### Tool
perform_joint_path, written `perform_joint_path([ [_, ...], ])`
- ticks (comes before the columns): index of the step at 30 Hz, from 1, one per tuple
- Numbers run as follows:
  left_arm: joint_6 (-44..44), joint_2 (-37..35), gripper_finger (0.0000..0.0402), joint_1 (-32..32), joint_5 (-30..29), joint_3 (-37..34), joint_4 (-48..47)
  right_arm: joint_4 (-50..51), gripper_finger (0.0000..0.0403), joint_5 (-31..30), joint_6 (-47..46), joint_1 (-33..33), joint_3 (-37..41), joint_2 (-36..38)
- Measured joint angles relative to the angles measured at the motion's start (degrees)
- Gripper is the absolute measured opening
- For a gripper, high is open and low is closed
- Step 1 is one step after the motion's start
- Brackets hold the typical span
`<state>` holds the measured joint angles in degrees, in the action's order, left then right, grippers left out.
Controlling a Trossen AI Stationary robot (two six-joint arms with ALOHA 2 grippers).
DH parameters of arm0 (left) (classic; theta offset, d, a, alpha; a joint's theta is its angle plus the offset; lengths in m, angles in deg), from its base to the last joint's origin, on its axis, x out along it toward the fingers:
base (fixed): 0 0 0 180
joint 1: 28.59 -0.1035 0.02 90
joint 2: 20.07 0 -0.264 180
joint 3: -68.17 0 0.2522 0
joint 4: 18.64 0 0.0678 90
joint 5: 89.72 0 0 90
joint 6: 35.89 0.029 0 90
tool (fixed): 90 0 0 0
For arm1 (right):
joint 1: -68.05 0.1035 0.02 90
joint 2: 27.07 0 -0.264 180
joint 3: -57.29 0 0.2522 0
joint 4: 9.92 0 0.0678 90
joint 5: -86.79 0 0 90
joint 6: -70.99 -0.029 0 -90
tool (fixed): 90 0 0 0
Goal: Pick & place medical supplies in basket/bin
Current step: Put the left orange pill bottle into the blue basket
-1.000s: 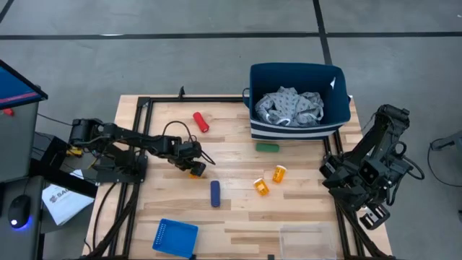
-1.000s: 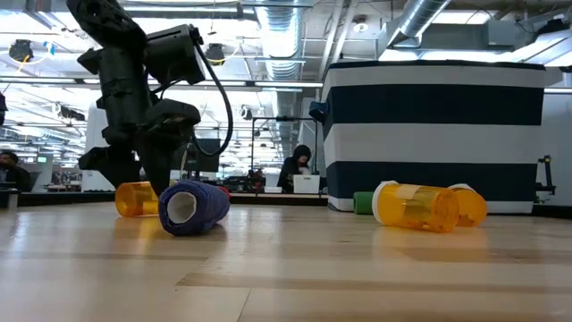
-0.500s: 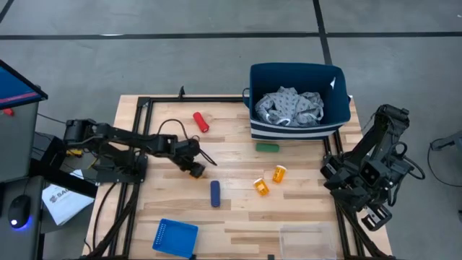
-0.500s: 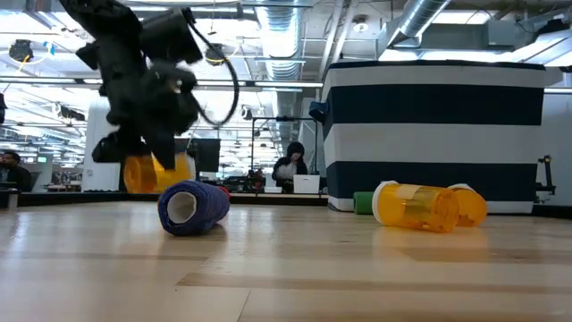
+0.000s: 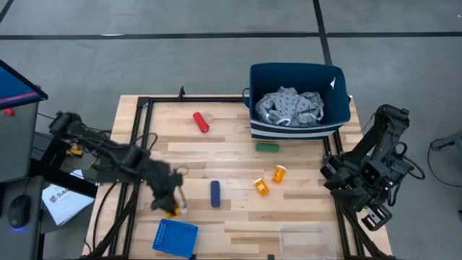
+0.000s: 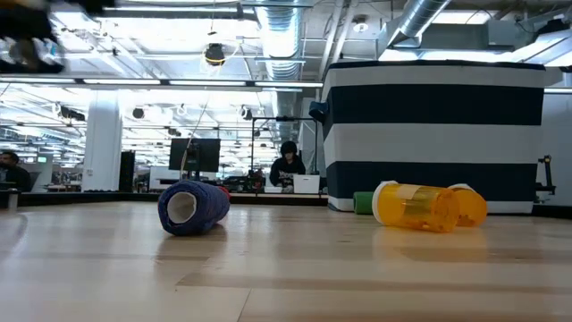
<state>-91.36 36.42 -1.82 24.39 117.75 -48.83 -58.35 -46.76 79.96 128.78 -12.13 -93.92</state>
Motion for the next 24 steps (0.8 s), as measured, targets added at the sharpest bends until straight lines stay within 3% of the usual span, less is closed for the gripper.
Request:
perform_joint_path([
  [4,-4.47,1.18,0.0186,10.94,-7.91,0.04,2.22,0.00,0.0095,0.00,0.01,-0.20,0.00,0.00],
  [9,-4.87,7.93,0.0191,18.29,-13.52,0.04,5.51,0.00,0.0095,0.00,0.02,-0.20,0.00,0.00],
  [17,-4.87,18.51,0.0189,19.49,-14.63,0.04,13.68,-0.52,0.0095,0.04,-0.46,-0.92,0.00,-0.02],
  [24,-5.67,21.57,0.0211,19.49,-13.20,0.04,14.65,-0.42,0.0095,0.16,-2.37,-0.74,0.00,-0.02],
])
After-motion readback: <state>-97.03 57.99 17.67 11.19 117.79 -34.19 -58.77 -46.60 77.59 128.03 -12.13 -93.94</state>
